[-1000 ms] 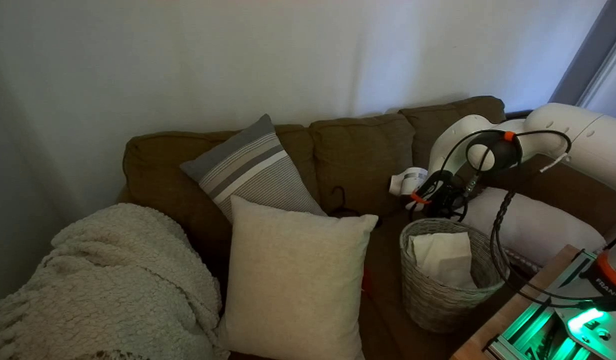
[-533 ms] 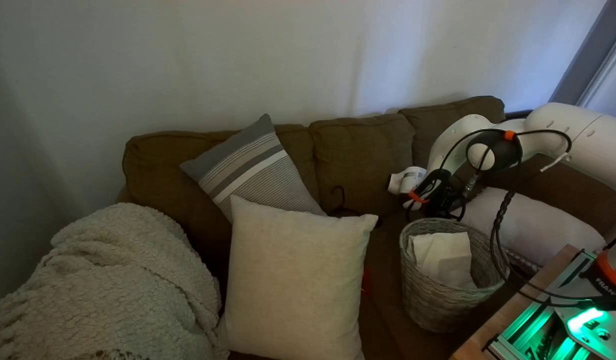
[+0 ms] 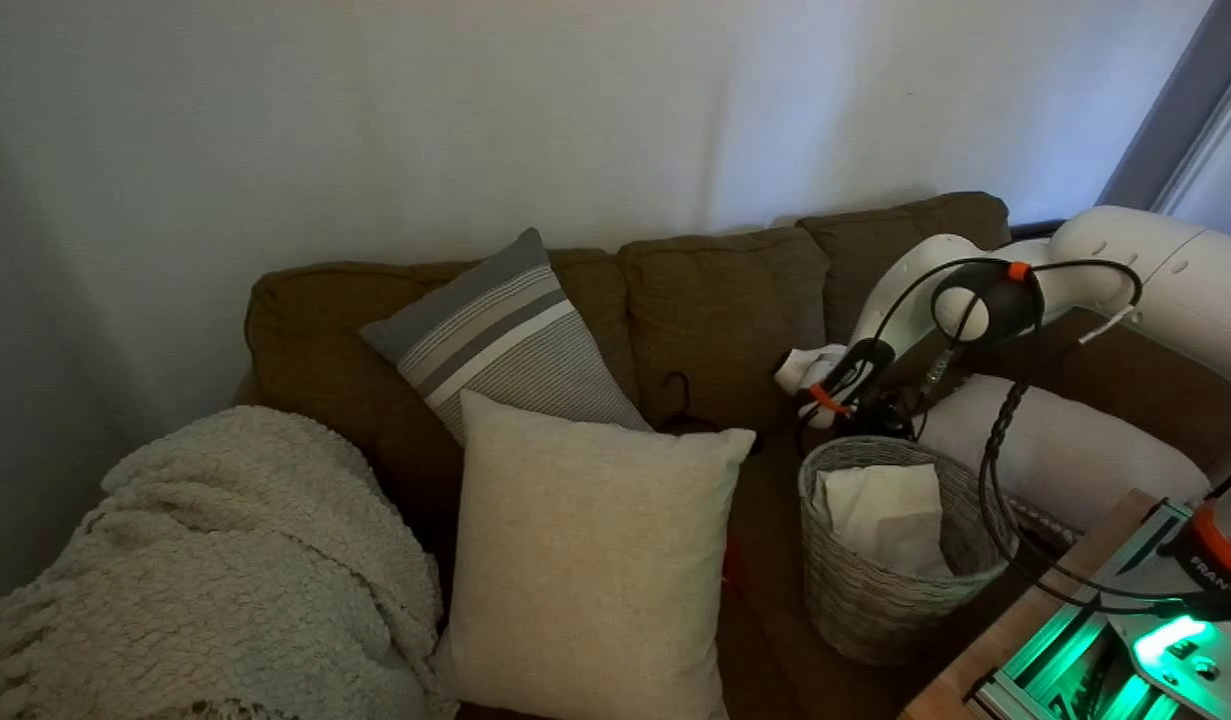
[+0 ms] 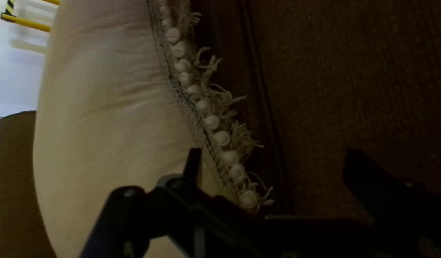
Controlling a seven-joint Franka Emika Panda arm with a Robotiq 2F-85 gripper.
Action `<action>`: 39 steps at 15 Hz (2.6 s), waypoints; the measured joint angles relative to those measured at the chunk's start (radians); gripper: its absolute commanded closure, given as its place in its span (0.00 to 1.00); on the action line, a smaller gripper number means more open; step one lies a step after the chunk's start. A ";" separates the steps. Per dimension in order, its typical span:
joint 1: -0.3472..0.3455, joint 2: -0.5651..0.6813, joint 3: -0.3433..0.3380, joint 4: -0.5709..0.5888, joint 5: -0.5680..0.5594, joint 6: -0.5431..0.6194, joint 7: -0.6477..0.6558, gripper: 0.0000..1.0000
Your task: Move the pillow on the right to the left side of the sofa
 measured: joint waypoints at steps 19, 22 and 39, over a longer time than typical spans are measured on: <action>0.103 -0.008 -0.143 -0.069 -0.341 0.222 0.265 0.00; 0.129 -0.006 -0.134 -0.106 -0.359 0.216 0.325 0.00; 0.000 -0.007 0.008 -0.156 -0.546 0.126 0.561 0.00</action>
